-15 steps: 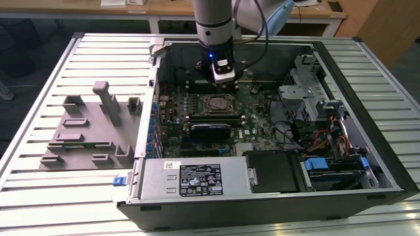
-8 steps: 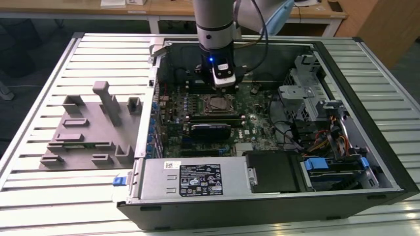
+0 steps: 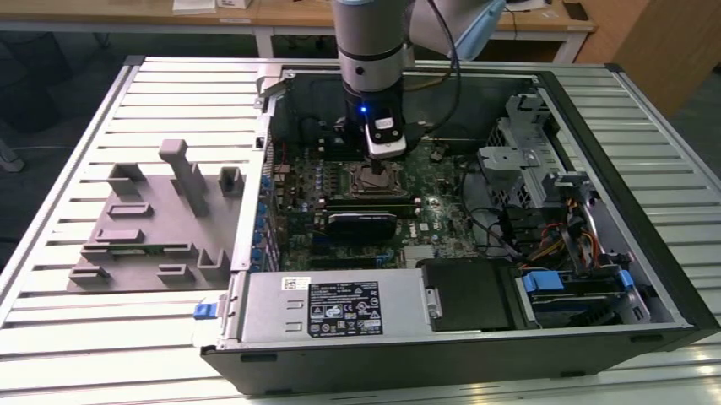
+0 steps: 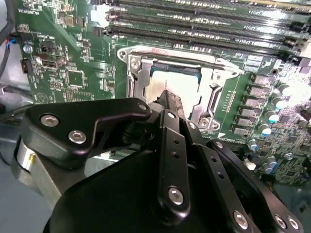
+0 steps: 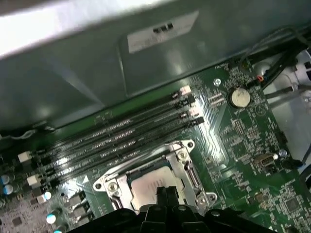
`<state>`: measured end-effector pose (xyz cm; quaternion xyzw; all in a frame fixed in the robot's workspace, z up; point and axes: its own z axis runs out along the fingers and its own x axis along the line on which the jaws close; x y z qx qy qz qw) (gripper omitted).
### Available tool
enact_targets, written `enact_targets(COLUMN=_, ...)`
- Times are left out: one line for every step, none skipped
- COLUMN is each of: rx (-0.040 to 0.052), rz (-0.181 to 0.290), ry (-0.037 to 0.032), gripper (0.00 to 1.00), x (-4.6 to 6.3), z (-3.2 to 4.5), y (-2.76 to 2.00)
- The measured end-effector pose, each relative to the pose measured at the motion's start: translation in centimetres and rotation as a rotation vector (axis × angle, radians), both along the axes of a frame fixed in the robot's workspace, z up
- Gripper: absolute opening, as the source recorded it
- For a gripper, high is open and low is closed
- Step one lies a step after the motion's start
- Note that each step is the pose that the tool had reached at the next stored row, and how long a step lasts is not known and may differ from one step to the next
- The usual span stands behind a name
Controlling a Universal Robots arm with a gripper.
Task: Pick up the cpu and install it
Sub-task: 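Install the first cpu locking lever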
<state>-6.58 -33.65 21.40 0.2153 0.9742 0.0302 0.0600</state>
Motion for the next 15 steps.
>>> enact_targets(rx=0.0001, rz=0.000, ry=0.0020, gripper=0.11, x=0.00, z=0.00, y=-0.01)
enact_targets(rx=0.0001, rz=0.000, ry=0.0022, gripper=0.11, x=0.00, z=0.00, y=-0.01)
enact_targets(rx=0.0001, rz=0.000, ry=0.0025, gripper=0.11, x=0.00, z=0.00, y=-0.01)
enact_targets(rx=0.0000, rz=0.000, ry=0.0028, gripper=0.11, x=0.00, z=0.00, y=-0.01)
enact_targets(rx=0.0000, rz=0.000, ry=0.0030, gripper=0.11, x=0.00, z=0.00, y=-0.01)
enact_targets(rx=0.0000, rz=0.000, ry=0.0033, gripper=0.11, x=0.00, z=0.00, y=-0.01)
enact_targets(rx=0.0000, rz=0.000, ry=0.0034, gripper=0.11, x=0.00, z=0.00, y=-0.01)
enact_targets(rx=0.0001, rz=0.004, ry=0.0035, gripper=0.11, x=0.00, z=0.00, y=-0.01)
enact_targets(rx=-0.0001, rz=0.018, ry=0.0035, gripper=0.11, x=0.00, z=0.00, y=-0.01)
enact_targets(rx=-0.0001, rz=0.036, ry=0.0034, gripper=0.11, x=0.00, z=0.00, y=-0.01)
enact_targets(rx=0.0000, rz=0.053, ry=0.0034, gripper=0.11, x=0.00, z=0.00, y=-0.01)
enact_targets(rx=-0.0001, rz=0.069, ry=0.0034, gripper=0.11, x=0.00, z=0.00, y=-0.01)
enact_targets(rx=-0.0001, rz=0.085, ry=0.0034, gripper=0.11, x=0.00, z=0.00, y=-0.01)
enact_targets(rx=-0.0001, rz=0.101, ry=0.0034, gripper=0.11, x=0.00, z=0.00, y=-0.01)
enact_targets(rx=-0.0001, rz=0.113, ry=0.0034, gripper=0.11, x=0.00, z=0.00, y=-0.01)
